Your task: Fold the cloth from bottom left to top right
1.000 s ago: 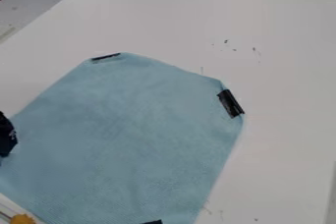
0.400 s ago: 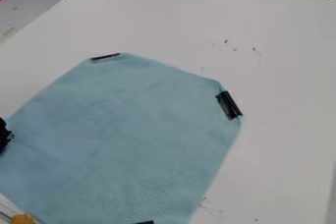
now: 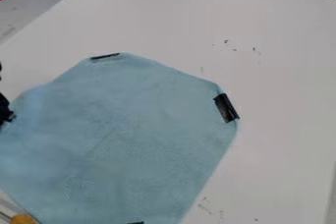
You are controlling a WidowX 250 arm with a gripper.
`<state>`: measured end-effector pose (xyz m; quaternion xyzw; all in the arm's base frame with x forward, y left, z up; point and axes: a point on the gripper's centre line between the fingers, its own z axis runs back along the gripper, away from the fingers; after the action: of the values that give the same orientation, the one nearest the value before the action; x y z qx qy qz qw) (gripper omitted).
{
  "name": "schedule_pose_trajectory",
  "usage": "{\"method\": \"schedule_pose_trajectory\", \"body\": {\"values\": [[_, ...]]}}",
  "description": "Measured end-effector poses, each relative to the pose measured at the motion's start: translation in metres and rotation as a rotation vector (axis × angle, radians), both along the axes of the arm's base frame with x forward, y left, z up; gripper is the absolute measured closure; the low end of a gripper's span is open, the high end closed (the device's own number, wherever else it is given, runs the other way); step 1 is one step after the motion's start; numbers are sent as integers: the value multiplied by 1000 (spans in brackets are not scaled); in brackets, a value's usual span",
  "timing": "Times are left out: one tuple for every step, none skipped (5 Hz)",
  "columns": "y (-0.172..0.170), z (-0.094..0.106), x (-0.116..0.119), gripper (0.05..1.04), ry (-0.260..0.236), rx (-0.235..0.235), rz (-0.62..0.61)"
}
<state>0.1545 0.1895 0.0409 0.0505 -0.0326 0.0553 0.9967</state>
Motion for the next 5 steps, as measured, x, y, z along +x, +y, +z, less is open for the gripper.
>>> {"method": "schedule_pose_trajectory", "body": {"values": [[-17,30,14,1025,14,53,-10],[-46,47,34,1026,21,76,-17],[-77,43,56,1026,-5,56,-41],[-104,21,77,1026,22,-4,-90],[-111,6,104,1026,1,-51,-136]]}}
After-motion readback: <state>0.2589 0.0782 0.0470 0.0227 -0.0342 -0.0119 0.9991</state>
